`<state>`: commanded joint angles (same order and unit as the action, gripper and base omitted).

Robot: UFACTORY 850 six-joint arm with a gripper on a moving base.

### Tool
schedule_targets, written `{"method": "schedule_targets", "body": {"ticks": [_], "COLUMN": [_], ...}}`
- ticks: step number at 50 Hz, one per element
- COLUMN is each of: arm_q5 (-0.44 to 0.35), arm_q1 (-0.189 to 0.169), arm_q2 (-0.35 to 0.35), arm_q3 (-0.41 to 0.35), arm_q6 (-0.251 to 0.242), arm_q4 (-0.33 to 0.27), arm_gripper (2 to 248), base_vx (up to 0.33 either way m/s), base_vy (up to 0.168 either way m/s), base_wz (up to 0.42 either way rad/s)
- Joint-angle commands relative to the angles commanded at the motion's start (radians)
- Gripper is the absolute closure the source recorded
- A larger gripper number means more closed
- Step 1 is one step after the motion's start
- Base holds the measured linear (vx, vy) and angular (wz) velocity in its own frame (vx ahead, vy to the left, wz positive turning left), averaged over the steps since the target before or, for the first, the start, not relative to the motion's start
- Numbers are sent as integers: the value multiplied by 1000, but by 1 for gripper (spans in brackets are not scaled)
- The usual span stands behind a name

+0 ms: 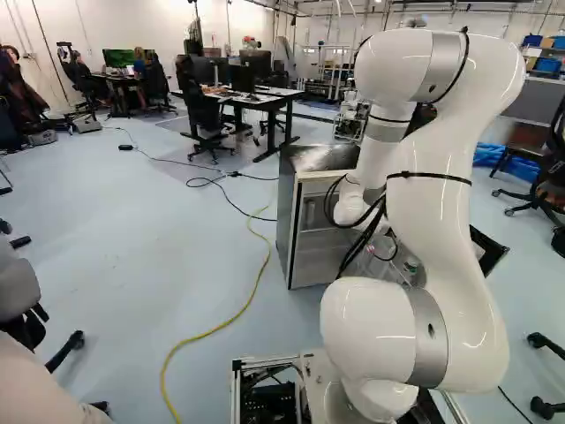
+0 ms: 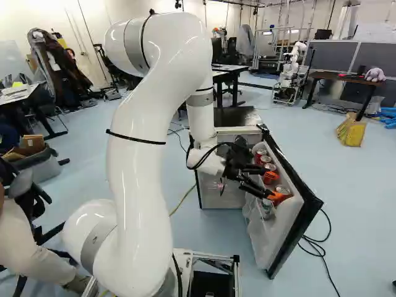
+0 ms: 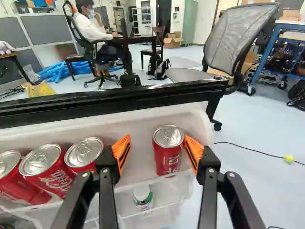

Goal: Grab a drink from the fridge

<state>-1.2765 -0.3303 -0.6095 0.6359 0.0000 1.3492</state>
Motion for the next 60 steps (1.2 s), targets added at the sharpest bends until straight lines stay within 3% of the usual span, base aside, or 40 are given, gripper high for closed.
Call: {"method": "schedule_targets", "body": {"ticks": [3, 37, 60], "arm_q5": [0, 0, 0], "arm_q1": [0, -2, -26], "arm_q2": [0, 2, 12], "arm_q3": [0, -4, -24], "arm_q6": [0, 0, 0], "arm_q4": [0, 0, 0], "arm_gripper": [90, 88, 88], "base_vx": [0, 0, 0], "base_vy": [0, 0, 0], "base_wz": [0, 0, 0]}}
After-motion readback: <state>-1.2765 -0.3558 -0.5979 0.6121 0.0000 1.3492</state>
